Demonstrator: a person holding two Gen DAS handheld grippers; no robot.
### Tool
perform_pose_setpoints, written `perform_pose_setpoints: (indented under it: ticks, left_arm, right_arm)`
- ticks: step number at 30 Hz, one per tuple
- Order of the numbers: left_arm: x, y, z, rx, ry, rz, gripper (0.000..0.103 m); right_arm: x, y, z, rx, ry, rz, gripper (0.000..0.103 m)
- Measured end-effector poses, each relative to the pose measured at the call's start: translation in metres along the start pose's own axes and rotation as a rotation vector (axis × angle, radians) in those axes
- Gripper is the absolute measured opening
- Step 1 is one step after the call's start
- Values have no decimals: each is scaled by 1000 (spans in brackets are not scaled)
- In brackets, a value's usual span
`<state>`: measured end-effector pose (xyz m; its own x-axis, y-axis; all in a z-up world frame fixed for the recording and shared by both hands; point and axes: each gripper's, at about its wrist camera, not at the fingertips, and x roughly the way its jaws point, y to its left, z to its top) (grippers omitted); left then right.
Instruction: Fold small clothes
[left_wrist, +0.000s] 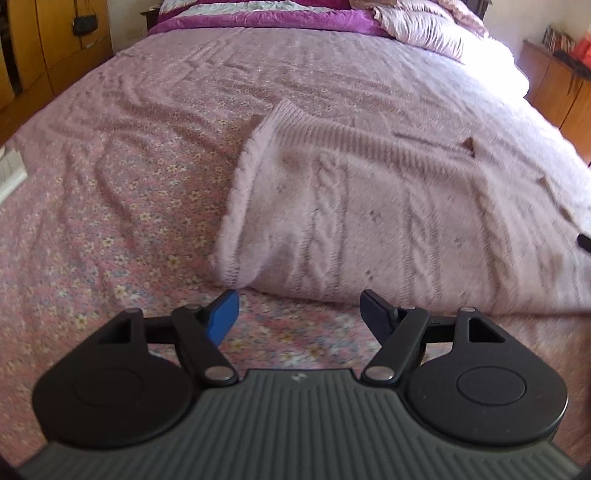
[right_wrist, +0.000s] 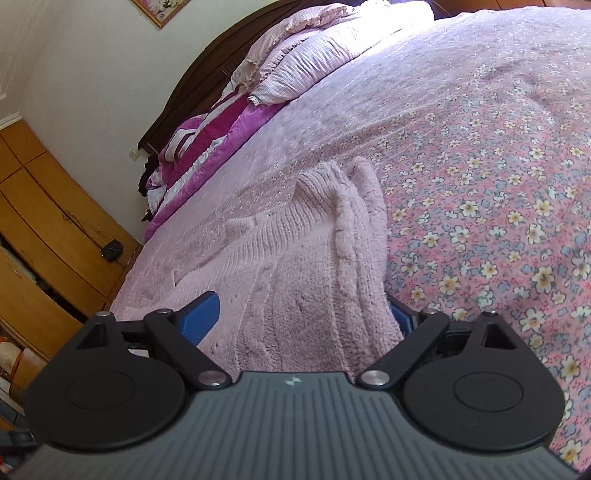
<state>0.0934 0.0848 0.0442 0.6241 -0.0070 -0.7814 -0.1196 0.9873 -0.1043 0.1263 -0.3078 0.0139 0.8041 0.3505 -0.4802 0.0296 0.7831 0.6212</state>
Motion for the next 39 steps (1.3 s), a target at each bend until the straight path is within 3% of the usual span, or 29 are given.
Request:
perform_pose_setpoints:
  ticks: [7,9,11,15,18,24,30,34,39]
  left_arm:
    - [3,-12,-4,52,-4,41,74]
    - [4,-11,-5,46,6,37,74]
    - [4,-11,-6,45,10,42,74]
    - [6,-9,-6,36,17,63,74]
    - [7,-9,-5,38,19,62,74]
    - [9,-12,-6,54,24,71,74]
    - [12,-15,-8,72,30,77,74]
    - [12,-16,-9,78,27,73,74]
    - [12,-14,-9,71,27,69,74]
  right_arm:
    - [-4,-1,-12,-46,-62,0,90]
    - [-6,-3,-13,-28,-83,-6,83]
    - [-10,-7,-11,61,-107,-4,78]
    - [-11,-19,-5,207,-132,90,78]
    - [-4,-26,-8,187,-135,76,67]
    - [2,-18,-16,74,-139,42,64]
    - [4,-31,-16,137,-135,88,47]
    - [4,-38,-16,177,-134,153,46]
    - [7,-37,-16,174,-136,142,46]
